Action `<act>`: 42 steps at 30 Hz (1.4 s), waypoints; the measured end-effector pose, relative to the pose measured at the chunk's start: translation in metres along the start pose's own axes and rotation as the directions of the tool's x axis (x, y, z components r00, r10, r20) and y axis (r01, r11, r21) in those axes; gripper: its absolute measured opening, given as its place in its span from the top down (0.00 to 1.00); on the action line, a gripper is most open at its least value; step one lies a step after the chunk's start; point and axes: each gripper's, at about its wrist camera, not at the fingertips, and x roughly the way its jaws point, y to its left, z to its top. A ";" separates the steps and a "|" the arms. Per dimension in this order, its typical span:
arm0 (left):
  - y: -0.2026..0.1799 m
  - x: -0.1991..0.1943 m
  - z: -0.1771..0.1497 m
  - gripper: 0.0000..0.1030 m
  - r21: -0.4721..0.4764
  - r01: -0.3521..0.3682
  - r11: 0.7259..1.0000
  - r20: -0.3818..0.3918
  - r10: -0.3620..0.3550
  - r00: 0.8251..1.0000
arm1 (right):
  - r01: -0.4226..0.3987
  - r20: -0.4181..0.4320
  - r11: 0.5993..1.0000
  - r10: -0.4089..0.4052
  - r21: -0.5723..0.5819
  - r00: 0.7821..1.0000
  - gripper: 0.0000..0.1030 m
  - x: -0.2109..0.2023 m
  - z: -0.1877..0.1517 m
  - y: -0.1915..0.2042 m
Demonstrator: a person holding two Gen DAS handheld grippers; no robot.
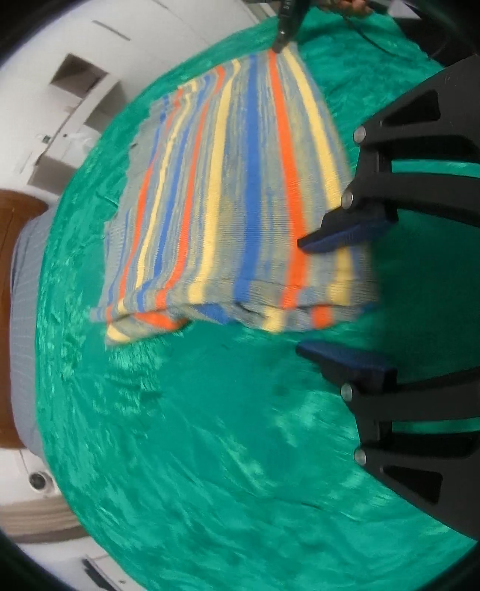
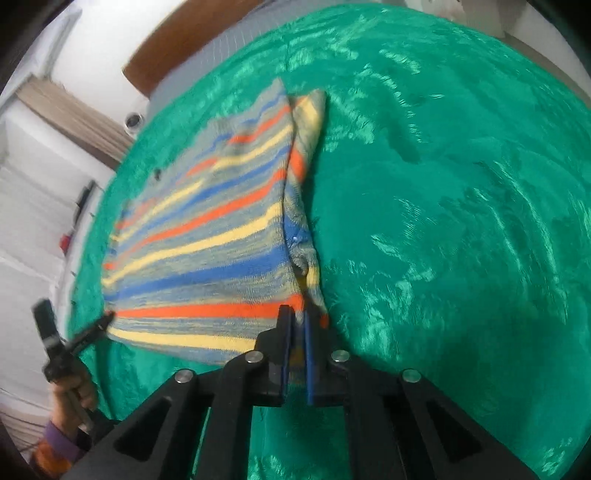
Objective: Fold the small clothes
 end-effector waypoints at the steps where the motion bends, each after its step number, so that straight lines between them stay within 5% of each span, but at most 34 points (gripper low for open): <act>1: 0.002 -0.012 -0.007 0.31 -0.007 -0.007 1.000 0.025 0.007 1.000 | -0.011 0.027 1.000 0.011 0.004 1.000 0.82 -0.009 -0.004 -0.001; 4: 0.005 -0.041 -0.028 0.16 -0.008 -0.063 0.998 0.143 0.063 0.988 | 0.047 0.168 0.998 -0.040 -0.037 0.985 0.33 -0.046 -0.023 0.000; 5: 0.007 -0.045 -0.033 0.11 -0.015 -0.090 0.996 0.174 0.091 0.980 | 0.074 0.205 0.996 -0.063 -0.047 0.977 0.28 -0.054 -0.028 -0.001; 8: 0.018 -0.040 -0.046 0.09 -0.048 -0.175 0.983 0.240 0.182 0.953 | 0.146 0.306 0.987 -0.119 -0.066 0.945 0.28 -0.071 -0.040 -0.009; 11: 0.032 -0.020 -0.059 0.09 -0.078 -0.156 0.985 0.252 0.170 0.953 | 0.254 0.393 0.966 -0.214 -0.051 0.894 0.28 -0.068 -0.044 -0.018; 14: 0.029 -0.012 -0.078 0.06 -0.058 -0.185 0.981 0.367 0.193 0.910 | 0.318 0.439 0.948 -0.284 -0.005 0.853 0.28 -0.060 -0.052 -0.039; 18: 0.034 -0.010 -0.082 0.04 -0.065 -0.165 0.984 0.397 0.178 0.901 | 0.285 0.501 0.958 -0.257 0.022 0.826 0.28 -0.053 -0.067 -0.050; 42: 0.033 -0.013 -0.083 0.03 -0.066 -0.169 0.983 0.410 0.182 0.894 | 0.298 0.510 0.955 -0.259 0.005 0.820 0.24 -0.047 -0.071 -0.046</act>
